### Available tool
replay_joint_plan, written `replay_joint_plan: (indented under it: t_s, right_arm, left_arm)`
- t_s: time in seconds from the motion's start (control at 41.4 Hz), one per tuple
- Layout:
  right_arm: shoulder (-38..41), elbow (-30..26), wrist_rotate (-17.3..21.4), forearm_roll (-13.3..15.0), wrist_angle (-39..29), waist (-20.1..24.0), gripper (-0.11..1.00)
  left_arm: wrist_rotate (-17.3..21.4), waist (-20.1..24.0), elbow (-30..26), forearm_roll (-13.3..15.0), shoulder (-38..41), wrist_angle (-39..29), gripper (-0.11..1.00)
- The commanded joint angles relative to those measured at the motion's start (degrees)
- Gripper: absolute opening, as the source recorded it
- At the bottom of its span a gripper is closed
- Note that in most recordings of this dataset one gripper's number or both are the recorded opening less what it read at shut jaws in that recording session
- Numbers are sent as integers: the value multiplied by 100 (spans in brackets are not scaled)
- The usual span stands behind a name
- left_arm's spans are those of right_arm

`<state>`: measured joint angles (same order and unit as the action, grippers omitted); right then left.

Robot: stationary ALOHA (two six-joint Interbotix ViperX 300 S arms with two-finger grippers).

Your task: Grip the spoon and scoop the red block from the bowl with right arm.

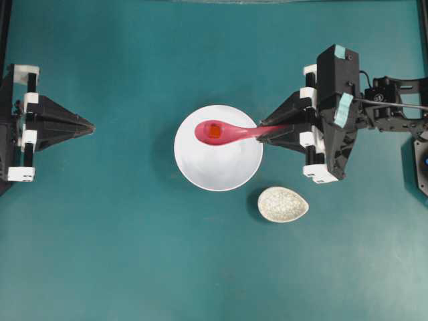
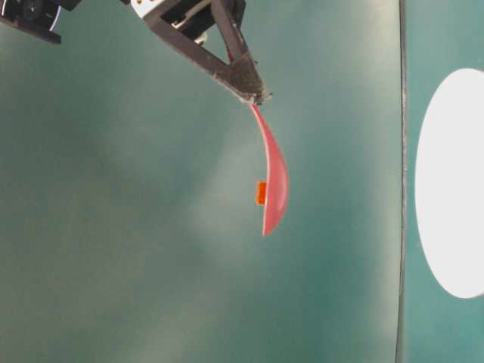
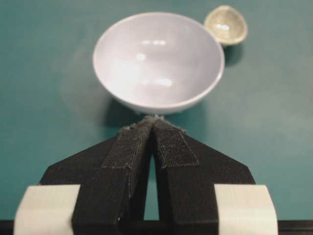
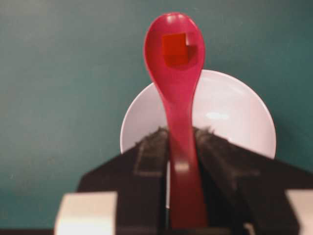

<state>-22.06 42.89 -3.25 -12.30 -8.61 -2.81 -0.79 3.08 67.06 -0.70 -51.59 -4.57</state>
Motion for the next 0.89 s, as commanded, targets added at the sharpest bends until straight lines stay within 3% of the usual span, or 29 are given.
replay_joint_plan:
  t_s: [0.0,0.87]
  right_arm:
    - [-105,-62,0,0,53,18,23]
    - [-105,-62,-9,9,35,18,23]
  left_arm:
    - [-9,9,-79,-9,-53,26,0]
    - [-9,9,-97,-9,-211,-237,0]
